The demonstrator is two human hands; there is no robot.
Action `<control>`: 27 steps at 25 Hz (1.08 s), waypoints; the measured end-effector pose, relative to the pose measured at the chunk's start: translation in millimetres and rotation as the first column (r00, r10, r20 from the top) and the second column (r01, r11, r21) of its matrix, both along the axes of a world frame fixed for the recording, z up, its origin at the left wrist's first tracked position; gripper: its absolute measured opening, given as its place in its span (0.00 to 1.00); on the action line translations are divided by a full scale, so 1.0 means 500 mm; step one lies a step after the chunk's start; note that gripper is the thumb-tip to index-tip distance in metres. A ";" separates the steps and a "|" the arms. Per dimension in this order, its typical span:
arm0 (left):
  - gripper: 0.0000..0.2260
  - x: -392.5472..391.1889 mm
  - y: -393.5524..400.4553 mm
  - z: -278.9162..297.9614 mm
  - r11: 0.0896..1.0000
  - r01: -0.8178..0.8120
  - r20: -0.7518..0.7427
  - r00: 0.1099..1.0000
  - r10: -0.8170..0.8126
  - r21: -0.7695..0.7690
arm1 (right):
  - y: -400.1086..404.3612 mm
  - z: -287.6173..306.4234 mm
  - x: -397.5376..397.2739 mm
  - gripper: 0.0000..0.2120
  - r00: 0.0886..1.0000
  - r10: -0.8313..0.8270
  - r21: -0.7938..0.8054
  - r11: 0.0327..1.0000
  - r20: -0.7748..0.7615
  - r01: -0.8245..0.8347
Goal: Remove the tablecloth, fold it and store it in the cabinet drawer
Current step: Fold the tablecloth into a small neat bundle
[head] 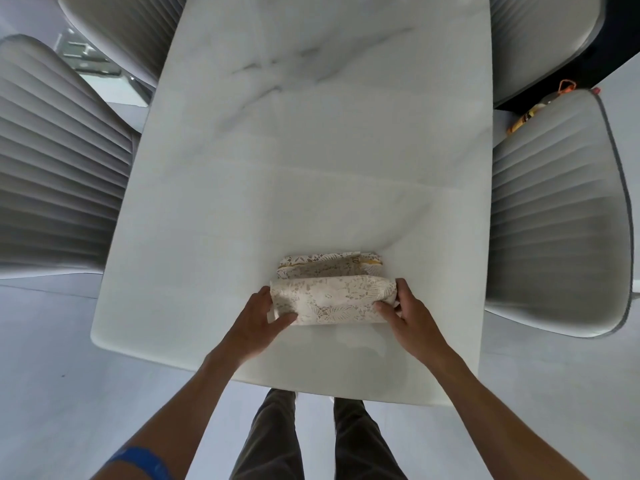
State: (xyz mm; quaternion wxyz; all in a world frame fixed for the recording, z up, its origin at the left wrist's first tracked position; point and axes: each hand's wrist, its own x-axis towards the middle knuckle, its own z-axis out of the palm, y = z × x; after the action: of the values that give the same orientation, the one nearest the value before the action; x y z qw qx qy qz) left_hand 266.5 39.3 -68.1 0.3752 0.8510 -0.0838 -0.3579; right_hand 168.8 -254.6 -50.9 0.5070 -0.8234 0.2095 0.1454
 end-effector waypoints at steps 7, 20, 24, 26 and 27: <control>0.16 0.040 -0.044 0.007 0.979 -0.149 0.106 0.985 0.134 0.140 | 0.028 0.006 0.078 0.11 0.993 -0.073 -0.350 0.936 -0.092 0.036; 0.15 0.014 -0.106 0.013 0.915 -0.189 0.516 0.856 -0.024 0.357 | 0.115 -0.051 0.116 0.30 0.903 0.358 -0.632 0.649 -0.238 -0.424; 0.30 -0.026 -0.088 -0.011 0.892 0.034 0.572 0.755 -0.319 0.452 | 0.118 -0.073 0.118 0.31 0.904 0.345 -0.669 0.612 -0.254 -0.422; 0.29 -0.024 -0.094 -0.028 0.878 0.113 0.480 0.801 -0.358 0.466 | 0.122 -0.081 0.120 0.31 0.908 0.341 -0.684 0.604 -0.244 -0.410; 0.29 -0.019 -0.103 -0.034 0.874 0.135 0.401 0.848 -0.346 0.468 | 0.124 -0.085 0.117 0.31 0.911 0.337 -0.678 0.613 -0.239 -0.405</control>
State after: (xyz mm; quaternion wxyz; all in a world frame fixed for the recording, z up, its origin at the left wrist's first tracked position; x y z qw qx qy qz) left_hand 256.8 -12.2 -85.0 0.1010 0.9547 -0.2017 -0.1940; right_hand 227.5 -192.5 -93.5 0.0958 -0.9723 0.0964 0.1901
